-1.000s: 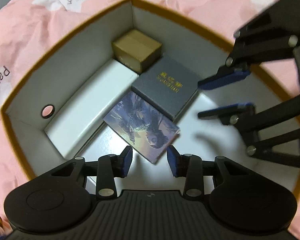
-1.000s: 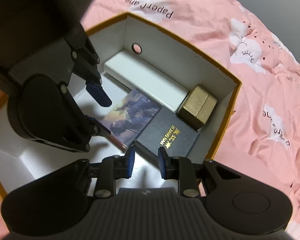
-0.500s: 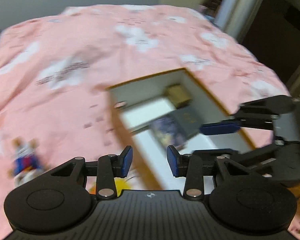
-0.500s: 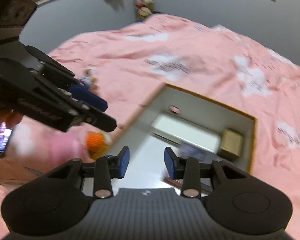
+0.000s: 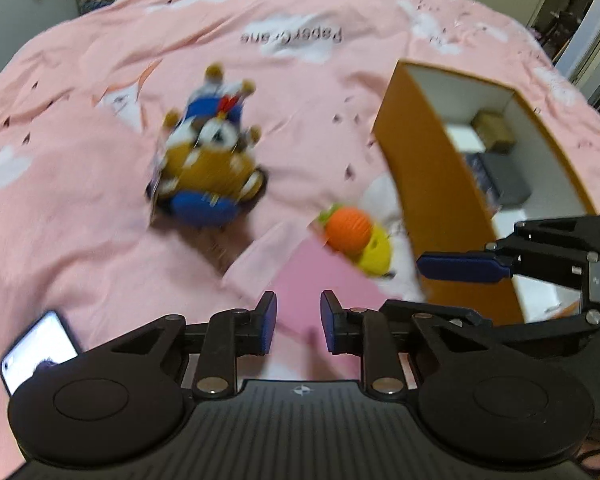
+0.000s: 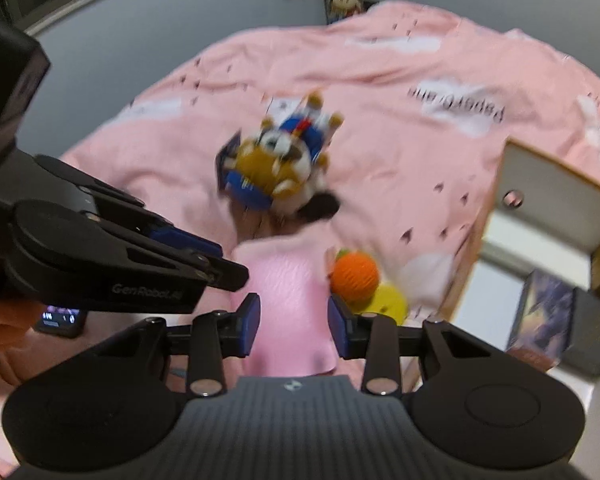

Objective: Organize objects
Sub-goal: 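Move the right gripper to the pink pouch and grasp its edge, then lift the pink pouch with the right gripper while the left grasps the pink cloth bag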

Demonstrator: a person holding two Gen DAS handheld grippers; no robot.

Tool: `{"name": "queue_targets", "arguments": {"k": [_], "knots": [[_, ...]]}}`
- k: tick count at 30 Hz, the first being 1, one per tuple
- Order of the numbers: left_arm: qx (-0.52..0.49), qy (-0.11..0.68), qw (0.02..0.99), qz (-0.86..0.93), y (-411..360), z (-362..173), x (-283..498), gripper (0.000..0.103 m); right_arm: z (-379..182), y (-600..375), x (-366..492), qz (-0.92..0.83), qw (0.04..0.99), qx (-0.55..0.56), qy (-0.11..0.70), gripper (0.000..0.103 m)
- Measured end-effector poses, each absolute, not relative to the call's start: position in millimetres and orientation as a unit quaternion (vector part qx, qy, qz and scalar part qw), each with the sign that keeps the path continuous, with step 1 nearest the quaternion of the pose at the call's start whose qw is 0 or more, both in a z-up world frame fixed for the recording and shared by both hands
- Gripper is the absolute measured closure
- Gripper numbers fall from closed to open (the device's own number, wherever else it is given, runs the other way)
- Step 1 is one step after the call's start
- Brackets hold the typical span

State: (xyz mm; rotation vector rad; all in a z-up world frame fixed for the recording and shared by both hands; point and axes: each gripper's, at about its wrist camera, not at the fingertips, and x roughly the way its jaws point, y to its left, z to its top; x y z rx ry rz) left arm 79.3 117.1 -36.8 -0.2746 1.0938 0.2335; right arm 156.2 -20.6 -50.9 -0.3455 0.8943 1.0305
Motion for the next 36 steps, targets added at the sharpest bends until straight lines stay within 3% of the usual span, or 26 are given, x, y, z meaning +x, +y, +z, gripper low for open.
{"name": "queue_targets", "arguments": {"k": [7, 11, 15, 19, 27, 29, 36], "knots": [[-0.104, 0.539, 0.828, 0.114, 122.0, -52.1, 62.2, 0.076, -69.2, -4.9, 147.3, 0.476, 0.745, -0.18, 0.432, 0.064], [-0.091, 0.547, 0.823, 0.122, 126.7, -59.2, 58.4, 0.088, -78.6, 13.4, 140.9, 0.48, 0.734, -0.2, 0.436, 0.064], [-0.125, 0.538, 0.825, 0.118, 138.9, -59.1, 52.5, 0.09, -92.0, 30.4, 137.0, 0.467, 0.732, -0.234, 0.438, 0.062], [-0.148, 0.532, 0.826, 0.117, 147.2, -58.7, 51.4, 0.09, -102.0, 42.3, 131.2, 0.461, 0.73, -0.266, 0.43, 0.044], [-0.173, 0.528, 0.824, 0.112, 154.3, -62.9, 52.5, 0.09, -114.8, 59.0, 130.7, 0.428, 0.744, -0.32, 0.402, 0.039], [-0.177, 0.525, 0.825, 0.11, 154.9, -62.3, 52.0, 0.09, -112.0, 56.1, 133.4, 0.428, 0.745, -0.311, 0.406, 0.041], [-0.193, 0.516, 0.827, 0.107, 156.4, -62.1, 56.5, 0.084, -88.7, 35.4, 146.1, 0.422, 0.752, -0.27, 0.428, 0.075]]}}
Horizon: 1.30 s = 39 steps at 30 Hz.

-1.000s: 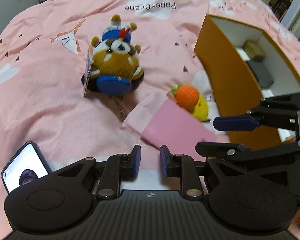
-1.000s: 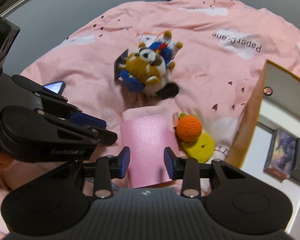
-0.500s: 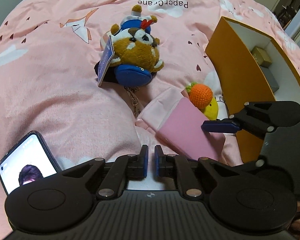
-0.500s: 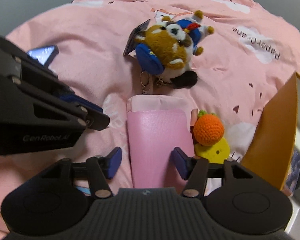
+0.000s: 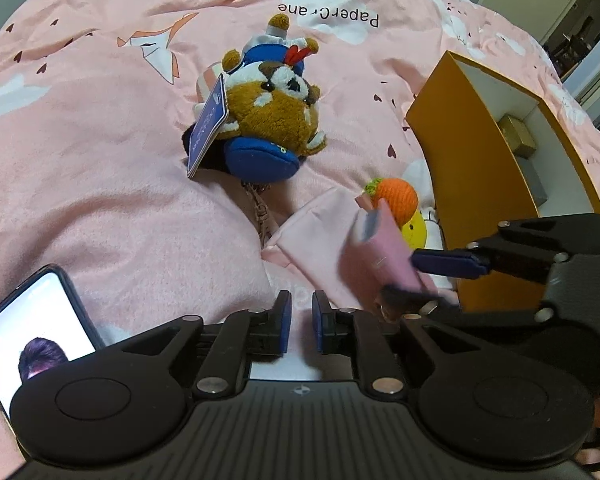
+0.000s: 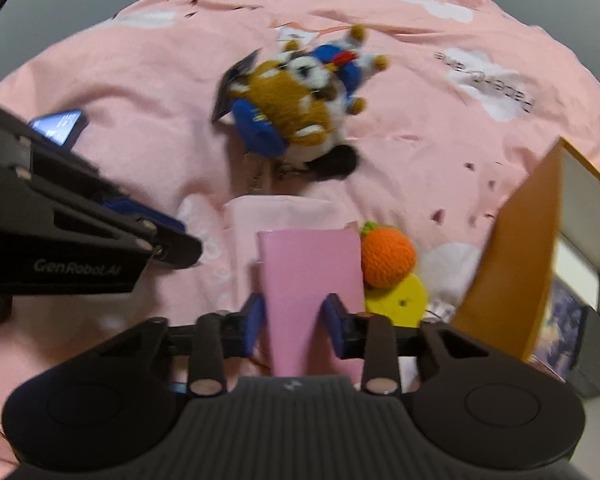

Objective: Organize objects
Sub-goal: 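Lift the pink pouch with the right gripper while the left grasps the pink cloth bag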

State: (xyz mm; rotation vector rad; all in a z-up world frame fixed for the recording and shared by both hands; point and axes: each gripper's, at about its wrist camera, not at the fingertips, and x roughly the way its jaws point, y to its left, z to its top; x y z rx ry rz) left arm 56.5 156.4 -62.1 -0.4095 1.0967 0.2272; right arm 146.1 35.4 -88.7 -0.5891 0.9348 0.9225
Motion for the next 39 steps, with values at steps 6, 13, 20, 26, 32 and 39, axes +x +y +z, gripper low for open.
{"name": "queue_targets", "arguments": {"k": [6, 13, 20, 26, 32, 39], "knots": [[-0.219, 0.518, 0.819, 0.113, 155.8, -67.6, 73.7, 0.058, -81.4, 26.1, 169.6, 0.404, 0.765, -0.235, 0.444, 0.08], [-0.255, 0.542, 0.784, 0.161, 163.4, -96.9, 95.8, 0.054, -77.4, 28.3, 176.8, 0.399, 0.774, -0.253, 0.422, 0.08], [-0.248, 0.544, 0.784, 0.168, 157.8, -114.5, 108.5, 0.035, -86.7, 28.9, 186.4, 0.384, 0.776, -0.268, 0.421, 0.076], [-0.244, 0.523, 0.799, 0.171, 155.6, -112.6, 104.3, 0.056, -92.8, 29.2, 190.4, 0.38, 0.778, -0.269, 0.421, 0.078], [-0.233, 0.475, 0.833, 0.165, 150.0, -88.0, 84.8, 0.083, -78.6, 14.5, 187.6, 0.392, 0.781, -0.231, 0.428, 0.083], [-0.179, 0.428, 0.873, 0.15, 127.6, -47.8, 72.2, 0.087, -55.3, -3.9, 186.7, 0.401, 0.791, -0.182, 0.424, 0.084]]}}
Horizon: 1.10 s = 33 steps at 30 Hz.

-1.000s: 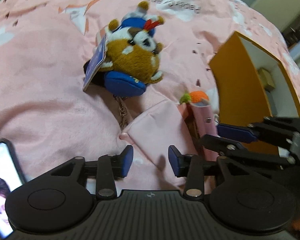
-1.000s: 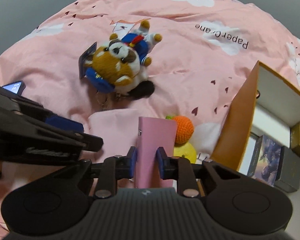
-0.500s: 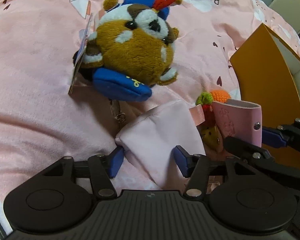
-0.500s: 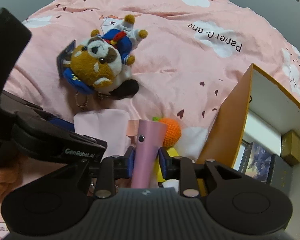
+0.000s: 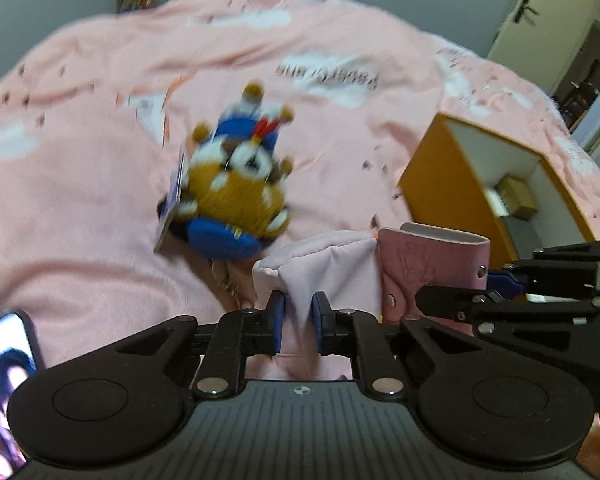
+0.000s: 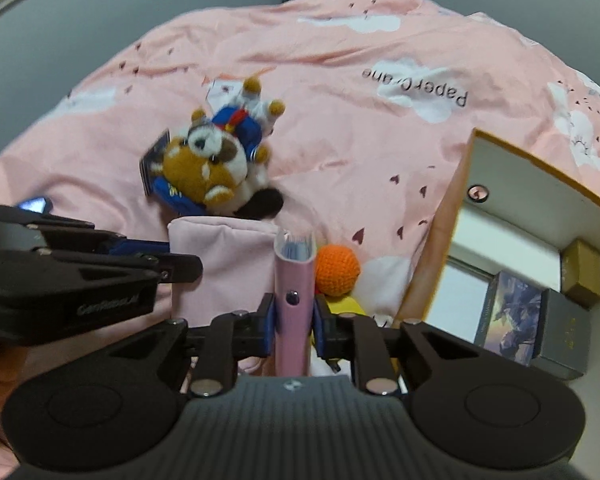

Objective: Organize objects
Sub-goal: 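Lift the pink pouch with the right gripper while the left grasps the pink cloth bag, then carry the pink pouch into the orange box with the right gripper while the left carries the bag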

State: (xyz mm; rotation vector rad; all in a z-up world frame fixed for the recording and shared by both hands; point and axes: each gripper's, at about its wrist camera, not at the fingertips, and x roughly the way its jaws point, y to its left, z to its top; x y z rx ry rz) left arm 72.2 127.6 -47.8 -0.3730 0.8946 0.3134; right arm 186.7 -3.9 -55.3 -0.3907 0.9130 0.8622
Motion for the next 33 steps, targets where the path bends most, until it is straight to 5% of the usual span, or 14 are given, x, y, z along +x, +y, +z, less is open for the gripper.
{"name": "queue_targets", "arguments": {"k": [24, 33], "knots": [[-0.176, 0.324, 0.929, 0.019, 91.0, 65.6, 97.9, 0.089, 50.9, -125.7, 202.1, 0.354, 0.867, -0.042, 0.347, 0.084], [-0.151, 0.355, 0.922, -0.025, 55.3, 53.9, 147.3, 0.089, 10.5, -169.4, 245.2, 0.308, 0.845, 0.007, 0.436, 0.084]]}}
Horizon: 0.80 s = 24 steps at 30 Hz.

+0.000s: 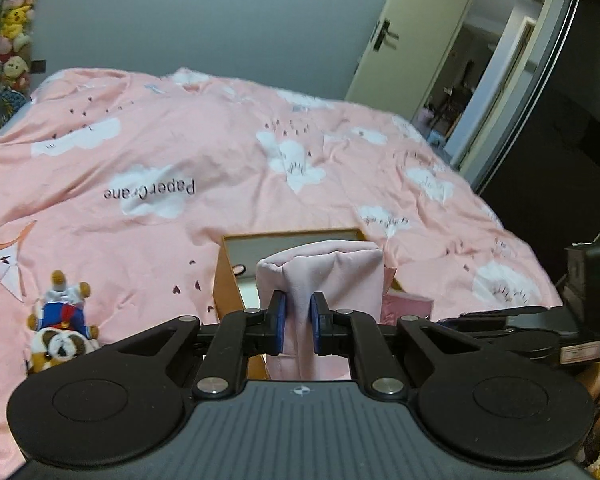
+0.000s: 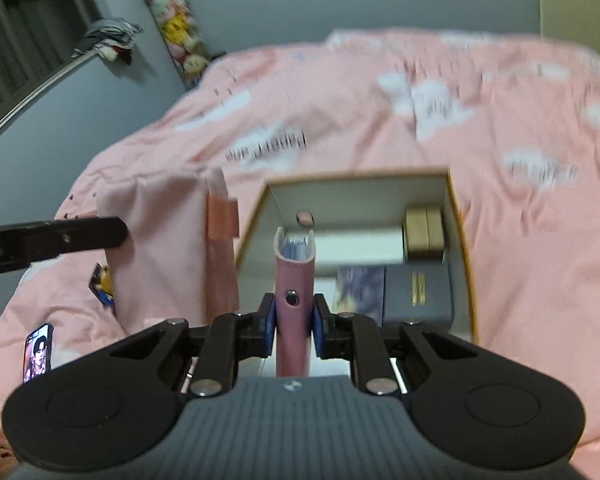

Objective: Organize objects
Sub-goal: 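Carry the pink pouch into the orange box with the right gripper while the left carries the bag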

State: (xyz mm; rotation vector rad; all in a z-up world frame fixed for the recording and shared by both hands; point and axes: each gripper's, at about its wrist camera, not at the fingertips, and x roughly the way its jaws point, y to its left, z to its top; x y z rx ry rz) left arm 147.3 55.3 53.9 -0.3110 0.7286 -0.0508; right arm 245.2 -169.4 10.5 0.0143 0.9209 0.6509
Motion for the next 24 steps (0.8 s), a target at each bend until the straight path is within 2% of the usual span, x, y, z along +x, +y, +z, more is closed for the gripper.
{"name": "queue_targets", "arguments": {"k": [12, 24], "knots": [[-0.131, 0.401, 0.907, 0.002, 76.8, 36.0, 188.2, 0.089, -76.3, -122.3, 328.8, 0.331, 0.763, 0.021, 0.555, 0.084], [-0.135, 0.422, 0.896, 0.015, 90.7, 23.0, 212.2, 0.089, -126.2, -111.4, 376.4, 0.351, 0.709, 0.11, 0.602, 0.083]]}}
